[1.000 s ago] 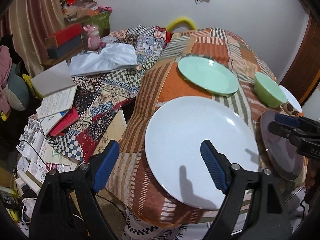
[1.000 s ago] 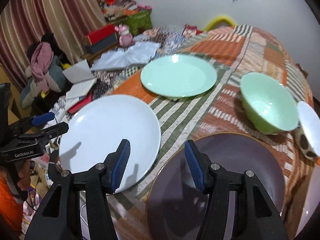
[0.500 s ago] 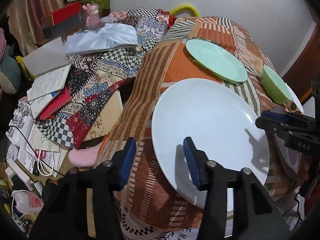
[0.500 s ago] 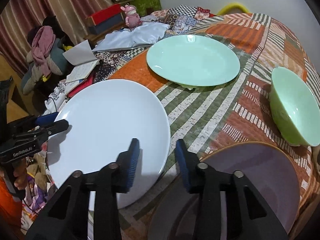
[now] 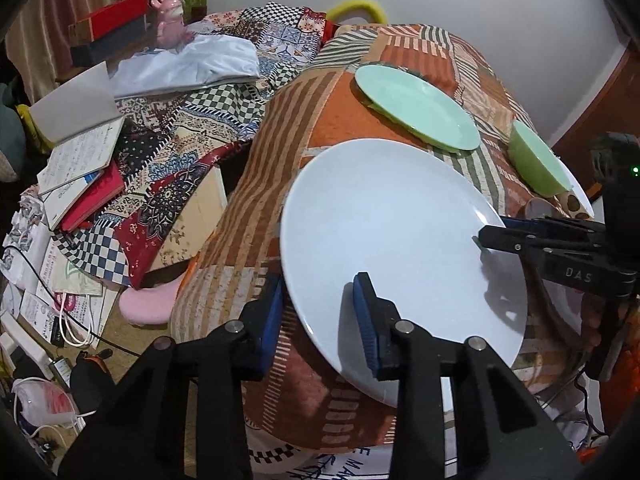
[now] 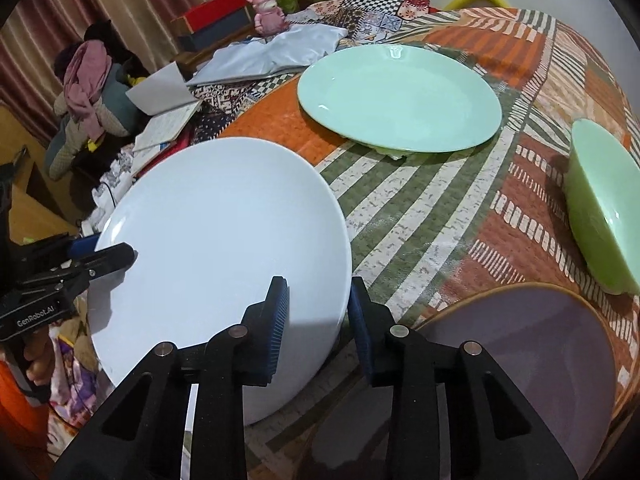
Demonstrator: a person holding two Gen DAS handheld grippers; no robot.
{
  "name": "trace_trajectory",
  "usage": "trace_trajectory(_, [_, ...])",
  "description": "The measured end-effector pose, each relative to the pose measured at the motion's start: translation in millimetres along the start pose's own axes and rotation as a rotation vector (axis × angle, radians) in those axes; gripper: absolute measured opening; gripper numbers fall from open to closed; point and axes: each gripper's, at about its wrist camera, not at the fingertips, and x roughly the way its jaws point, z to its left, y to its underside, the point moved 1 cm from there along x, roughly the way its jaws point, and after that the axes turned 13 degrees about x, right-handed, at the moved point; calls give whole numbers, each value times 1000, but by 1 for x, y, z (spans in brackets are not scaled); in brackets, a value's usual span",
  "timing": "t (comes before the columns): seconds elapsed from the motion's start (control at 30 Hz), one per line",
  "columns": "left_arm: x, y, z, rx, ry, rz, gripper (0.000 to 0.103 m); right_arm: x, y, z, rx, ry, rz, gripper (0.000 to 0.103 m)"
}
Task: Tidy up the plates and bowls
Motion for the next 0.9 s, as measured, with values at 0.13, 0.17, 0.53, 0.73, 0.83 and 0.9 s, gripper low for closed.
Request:
trace_trajectory(0.13, [1, 1, -7, 18, -4, -1, 35, 1, 1, 2, -7, 3, -8, 33])
trace_trajectory(0.17, [1, 1, -8, 20, -8, -4, 35, 1, 0, 2, -6, 4, -10, 33])
trace_trajectory(0.53, [-8, -2, -11, 1, -17, -4, 35, -17, 1, -5, 77, -52, -57, 33])
trace_trajectory(0.73, [-18, -5, -19, 10, -19, -31, 35, -30, 3, -5, 81, -52, -92, 33])
trace_trajectory(0.83, [-22, -8, -21, 8, -9, -44, 35, -38, 4, -9, 89, -55, -110, 33])
trace_trajectory(0.9, [-25, -11, -25, 11, -10, -55, 35, -44, 6, -10, 90, -51, -122, 33])
